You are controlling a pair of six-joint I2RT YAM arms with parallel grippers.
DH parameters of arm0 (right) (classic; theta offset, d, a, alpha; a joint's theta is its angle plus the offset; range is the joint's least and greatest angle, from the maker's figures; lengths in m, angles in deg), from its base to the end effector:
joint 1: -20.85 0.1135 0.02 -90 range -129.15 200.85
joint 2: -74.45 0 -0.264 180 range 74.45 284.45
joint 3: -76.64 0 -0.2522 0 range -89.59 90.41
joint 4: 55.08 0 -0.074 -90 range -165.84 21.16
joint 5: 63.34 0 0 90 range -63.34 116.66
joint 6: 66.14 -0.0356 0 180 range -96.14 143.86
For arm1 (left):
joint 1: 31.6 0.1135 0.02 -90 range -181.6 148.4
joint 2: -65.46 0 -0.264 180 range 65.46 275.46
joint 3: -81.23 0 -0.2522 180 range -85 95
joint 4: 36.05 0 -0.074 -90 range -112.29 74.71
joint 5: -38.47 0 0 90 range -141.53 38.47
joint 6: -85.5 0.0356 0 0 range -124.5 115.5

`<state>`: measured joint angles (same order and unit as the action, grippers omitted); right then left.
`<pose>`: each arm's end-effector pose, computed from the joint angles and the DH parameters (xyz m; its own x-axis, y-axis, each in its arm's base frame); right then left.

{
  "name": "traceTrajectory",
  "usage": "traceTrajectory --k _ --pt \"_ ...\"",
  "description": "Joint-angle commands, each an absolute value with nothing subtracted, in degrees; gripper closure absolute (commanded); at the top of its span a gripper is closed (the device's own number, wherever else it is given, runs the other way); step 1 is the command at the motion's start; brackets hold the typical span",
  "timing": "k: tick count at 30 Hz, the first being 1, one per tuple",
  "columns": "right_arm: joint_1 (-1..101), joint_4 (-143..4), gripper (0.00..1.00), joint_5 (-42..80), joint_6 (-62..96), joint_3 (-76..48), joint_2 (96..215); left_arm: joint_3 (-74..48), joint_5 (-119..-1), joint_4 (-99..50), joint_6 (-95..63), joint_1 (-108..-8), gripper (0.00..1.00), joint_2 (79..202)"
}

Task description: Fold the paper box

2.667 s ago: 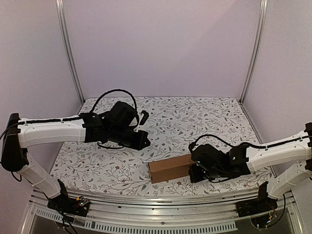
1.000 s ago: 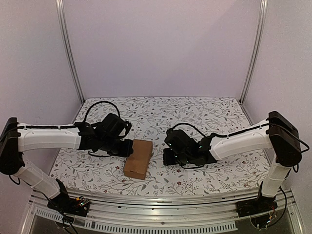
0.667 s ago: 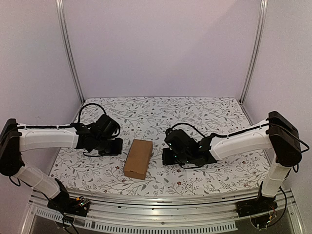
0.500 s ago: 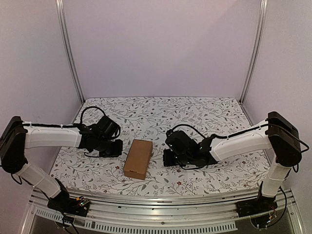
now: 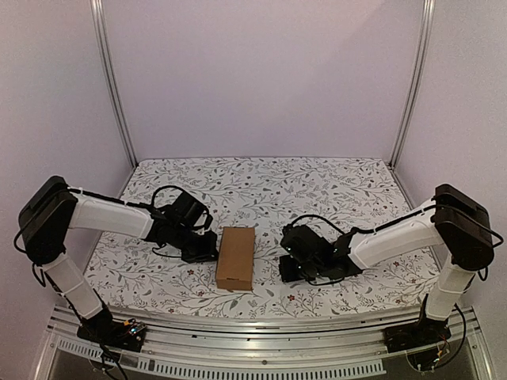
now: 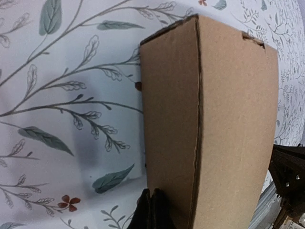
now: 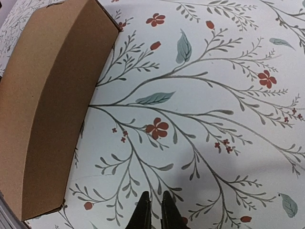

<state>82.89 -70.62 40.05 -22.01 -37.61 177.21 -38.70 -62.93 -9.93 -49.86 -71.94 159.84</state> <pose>0.1694 0.3015 0.1329 -0.8285 -0.0716 -0.5553 -0.2852 0.9075 0.3084 0.2258 -0.2010 0.1399 -0.9702 -0.0911 -0.2244 0.0264 0.8812 -0.4719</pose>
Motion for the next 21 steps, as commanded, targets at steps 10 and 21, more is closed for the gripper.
traceTrajectory --k 10,21 --pt "80.30 -78.31 0.87 48.02 -18.39 -45.51 162.31 -30.70 -68.06 -13.18 -52.23 -75.37 1.00 166.33" --pt "80.28 -90.07 0.31 62.14 -10.53 -46.88 144.66 -28.45 -54.38 5.17 -46.16 -75.11 0.77 152.52"
